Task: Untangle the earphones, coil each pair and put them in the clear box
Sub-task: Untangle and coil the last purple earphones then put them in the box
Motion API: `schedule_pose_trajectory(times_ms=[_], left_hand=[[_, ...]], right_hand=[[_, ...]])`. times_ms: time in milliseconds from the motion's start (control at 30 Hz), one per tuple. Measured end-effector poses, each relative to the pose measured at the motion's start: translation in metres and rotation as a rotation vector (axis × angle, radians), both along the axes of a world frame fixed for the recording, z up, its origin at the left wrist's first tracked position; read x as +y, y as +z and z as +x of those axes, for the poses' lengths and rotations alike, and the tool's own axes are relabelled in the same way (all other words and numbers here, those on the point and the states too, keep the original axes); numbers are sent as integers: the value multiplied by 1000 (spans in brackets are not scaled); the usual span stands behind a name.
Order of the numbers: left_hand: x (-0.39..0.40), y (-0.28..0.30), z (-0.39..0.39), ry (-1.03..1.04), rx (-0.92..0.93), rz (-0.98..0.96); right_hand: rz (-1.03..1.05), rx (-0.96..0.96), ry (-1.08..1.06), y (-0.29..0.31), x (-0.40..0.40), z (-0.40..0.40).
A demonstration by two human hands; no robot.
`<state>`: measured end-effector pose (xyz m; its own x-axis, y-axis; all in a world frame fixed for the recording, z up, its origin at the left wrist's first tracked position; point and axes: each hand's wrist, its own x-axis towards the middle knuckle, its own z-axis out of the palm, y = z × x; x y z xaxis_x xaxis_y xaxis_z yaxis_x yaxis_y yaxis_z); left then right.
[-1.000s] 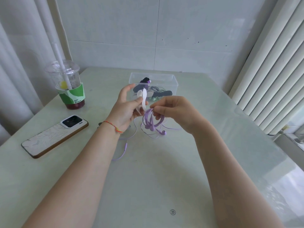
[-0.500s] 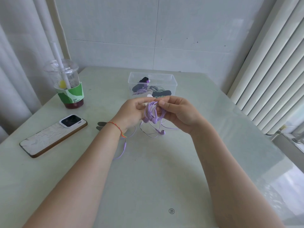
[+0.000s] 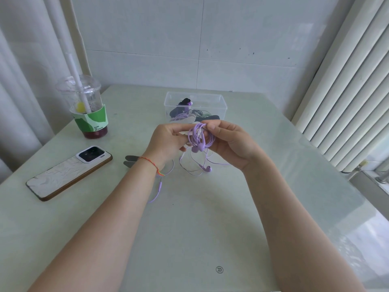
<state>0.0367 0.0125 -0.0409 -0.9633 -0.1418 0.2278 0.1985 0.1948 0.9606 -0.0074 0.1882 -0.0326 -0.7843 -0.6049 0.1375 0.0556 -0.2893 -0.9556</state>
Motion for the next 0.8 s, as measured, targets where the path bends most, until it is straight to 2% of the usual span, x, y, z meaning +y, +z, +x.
schedule_pose_trajectory(times_ms=[267, 433, 533, 700, 800], left_hand=[[-3, -1, 1, -337, -30, 277], [-9, -6, -1, -496, -47, 345], [-10, -5, 0, -486, -59, 346], [-5, -5, 1, -314, -103, 357], [-6, -3, 2, -225, -159, 245]], right_hand=[[-84, -47, 13, 4, 2, 2], [-88, -77, -43, 4, 6, -3], [-97, -80, -28, 2, 7, -4], [-97, -39, 41, 5, 6, 0], [-72, -23, 54, 5, 3, 3]])
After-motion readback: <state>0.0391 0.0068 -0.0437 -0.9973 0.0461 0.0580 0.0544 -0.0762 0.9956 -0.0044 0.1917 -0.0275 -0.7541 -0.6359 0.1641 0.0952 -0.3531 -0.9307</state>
